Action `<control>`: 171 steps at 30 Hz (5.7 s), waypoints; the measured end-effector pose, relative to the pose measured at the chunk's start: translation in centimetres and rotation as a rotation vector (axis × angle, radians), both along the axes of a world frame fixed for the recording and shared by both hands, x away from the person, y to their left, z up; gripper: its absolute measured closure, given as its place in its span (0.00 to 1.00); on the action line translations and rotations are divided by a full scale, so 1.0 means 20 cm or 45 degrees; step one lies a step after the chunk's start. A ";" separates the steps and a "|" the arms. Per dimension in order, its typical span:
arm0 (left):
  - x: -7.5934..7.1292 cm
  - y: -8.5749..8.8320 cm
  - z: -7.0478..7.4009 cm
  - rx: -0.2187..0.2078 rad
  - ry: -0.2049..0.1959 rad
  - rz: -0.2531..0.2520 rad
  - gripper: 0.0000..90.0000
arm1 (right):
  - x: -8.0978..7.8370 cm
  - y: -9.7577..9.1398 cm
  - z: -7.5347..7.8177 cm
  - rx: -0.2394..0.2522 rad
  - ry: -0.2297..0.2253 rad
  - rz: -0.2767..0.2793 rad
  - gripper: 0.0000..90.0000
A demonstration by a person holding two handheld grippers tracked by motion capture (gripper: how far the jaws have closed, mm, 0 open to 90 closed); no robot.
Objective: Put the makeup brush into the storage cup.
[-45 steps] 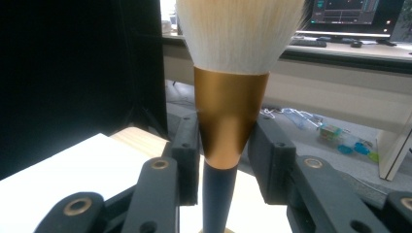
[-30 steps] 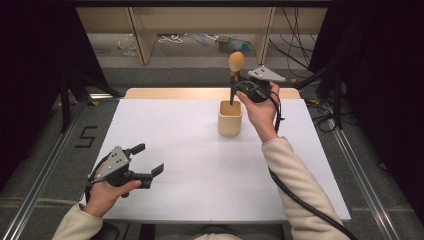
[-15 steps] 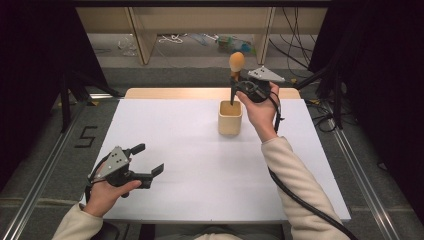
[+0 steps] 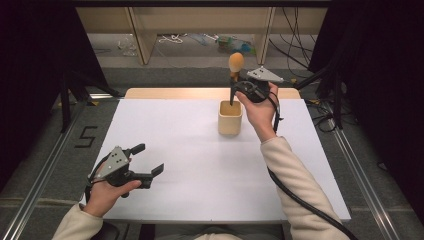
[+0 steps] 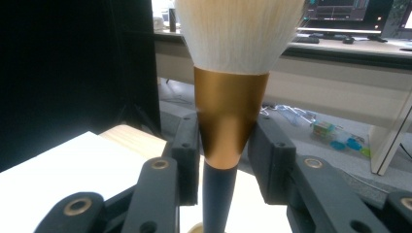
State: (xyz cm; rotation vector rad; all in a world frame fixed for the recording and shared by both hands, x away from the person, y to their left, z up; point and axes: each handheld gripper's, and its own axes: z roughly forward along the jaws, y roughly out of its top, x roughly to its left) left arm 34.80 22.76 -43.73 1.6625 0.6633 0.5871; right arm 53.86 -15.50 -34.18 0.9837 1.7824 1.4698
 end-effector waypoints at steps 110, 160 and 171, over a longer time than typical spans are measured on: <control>0.00 0.00 0.00 0.004 0.000 0.001 0.06 | 0.06 0.01 -0.12 -0.060 0.053 -0.040 0.74; 0.00 0.00 0.00 0.005 0.001 0.000 0.06 | 0.07 0.02 -0.17 -0.080 0.065 -0.037 0.74; 0.00 0.00 0.00 0.007 0.002 0.000 0.06 | 0.07 0.03 -0.18 -0.081 0.078 -0.038 0.74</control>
